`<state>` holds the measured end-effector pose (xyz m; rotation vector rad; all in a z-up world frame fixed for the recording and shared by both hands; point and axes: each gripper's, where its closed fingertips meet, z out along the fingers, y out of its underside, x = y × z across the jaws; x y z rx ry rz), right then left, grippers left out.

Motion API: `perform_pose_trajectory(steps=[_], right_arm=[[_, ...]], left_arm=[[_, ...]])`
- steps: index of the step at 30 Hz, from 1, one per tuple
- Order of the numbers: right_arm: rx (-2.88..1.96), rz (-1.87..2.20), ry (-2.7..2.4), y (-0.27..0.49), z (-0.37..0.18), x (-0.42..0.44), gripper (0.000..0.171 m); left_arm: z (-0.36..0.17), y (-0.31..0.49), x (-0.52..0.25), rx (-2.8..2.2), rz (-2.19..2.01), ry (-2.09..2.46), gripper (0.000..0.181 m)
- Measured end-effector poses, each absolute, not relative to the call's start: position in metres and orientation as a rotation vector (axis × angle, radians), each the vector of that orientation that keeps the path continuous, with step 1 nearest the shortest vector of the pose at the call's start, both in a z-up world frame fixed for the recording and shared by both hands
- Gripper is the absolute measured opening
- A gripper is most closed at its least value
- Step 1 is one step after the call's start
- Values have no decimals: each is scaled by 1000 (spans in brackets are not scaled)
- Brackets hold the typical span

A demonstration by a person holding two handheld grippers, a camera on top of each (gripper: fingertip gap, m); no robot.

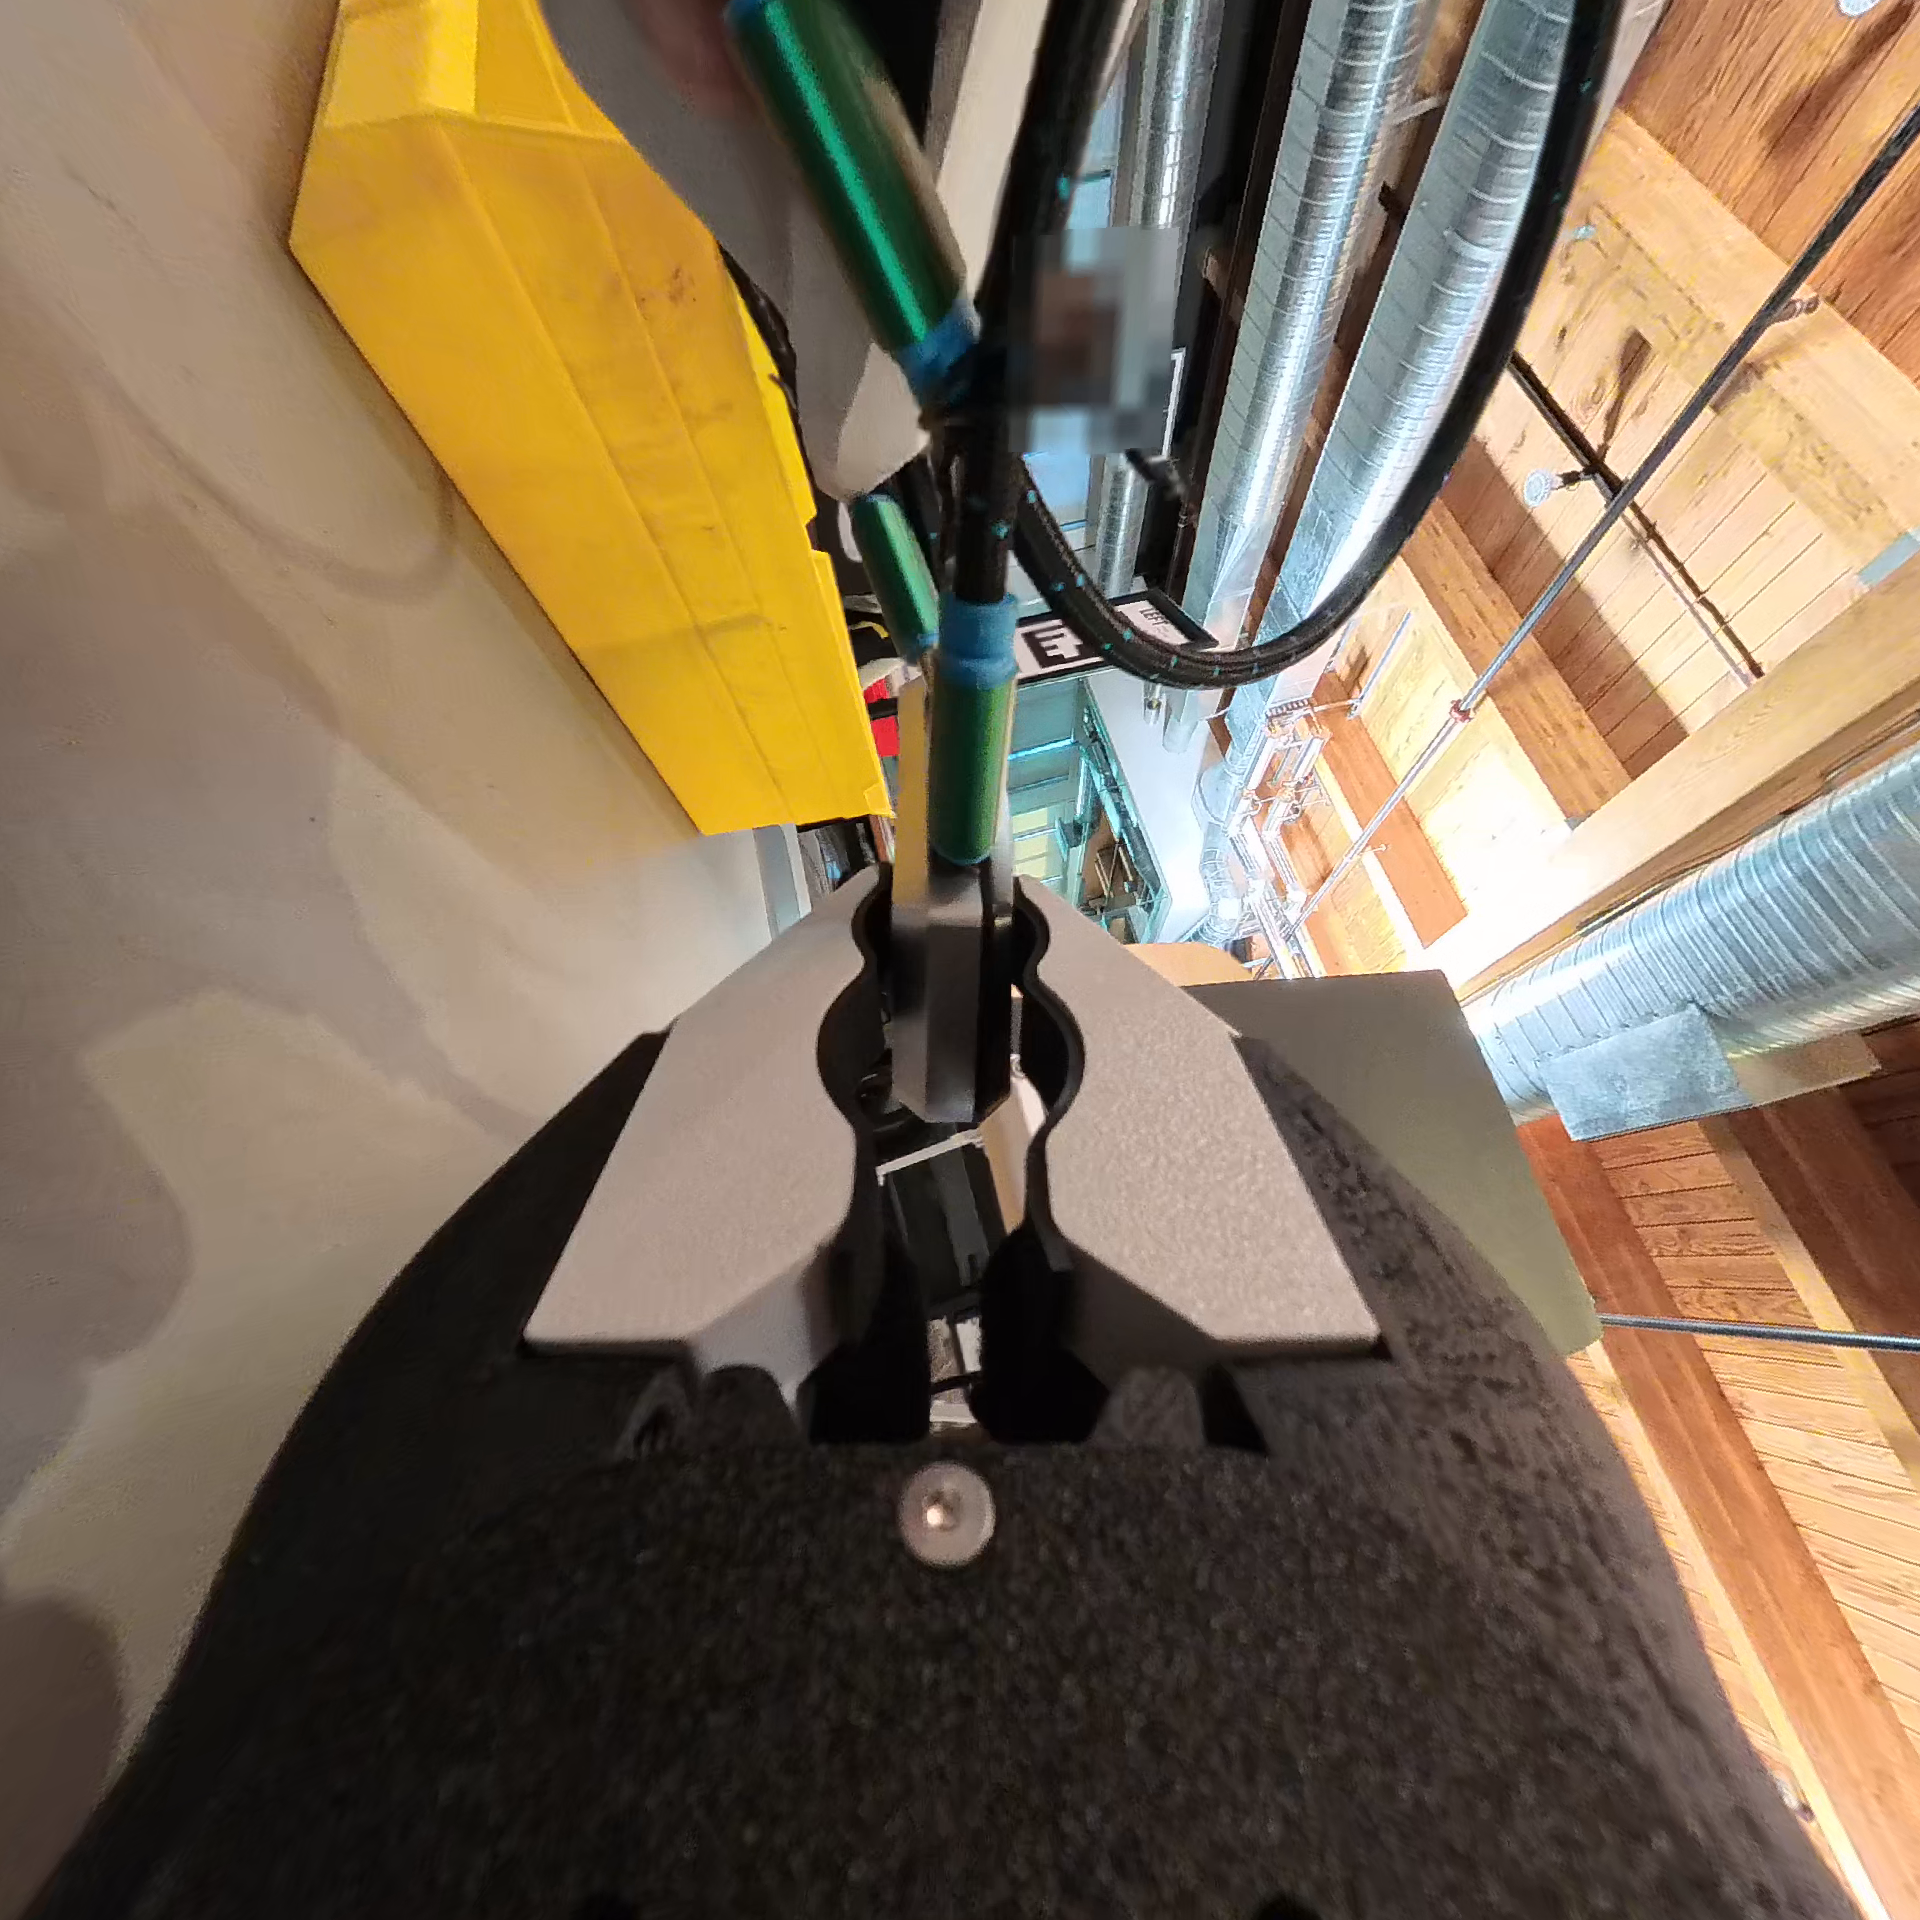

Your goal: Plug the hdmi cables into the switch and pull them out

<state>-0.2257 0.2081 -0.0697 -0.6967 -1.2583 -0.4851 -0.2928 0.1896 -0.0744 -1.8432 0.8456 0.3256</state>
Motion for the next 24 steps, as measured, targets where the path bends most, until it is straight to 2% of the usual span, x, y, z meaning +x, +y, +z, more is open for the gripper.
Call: perform_pose_trajectory(steps=[7, 12, 17, 24], right_arm=[[-789, -496, -1408, 244, -103, -191, 20], [-948, -577, -1486, 273, -131, -170, 20], [-1061, -622, -1557, 283, -152, -163, 24], [-1248, -537, -1642, 267, -172, -152, 35]], left_arm=[[-96, 154, -319, -1841, 311, 897, 12], [-91, 116, -317, -1688, 279, 999, 12], [-74, 98, -308, -1618, 72, 964, 12], [-83, 98, -307, -1674, -180, 880, 12]])
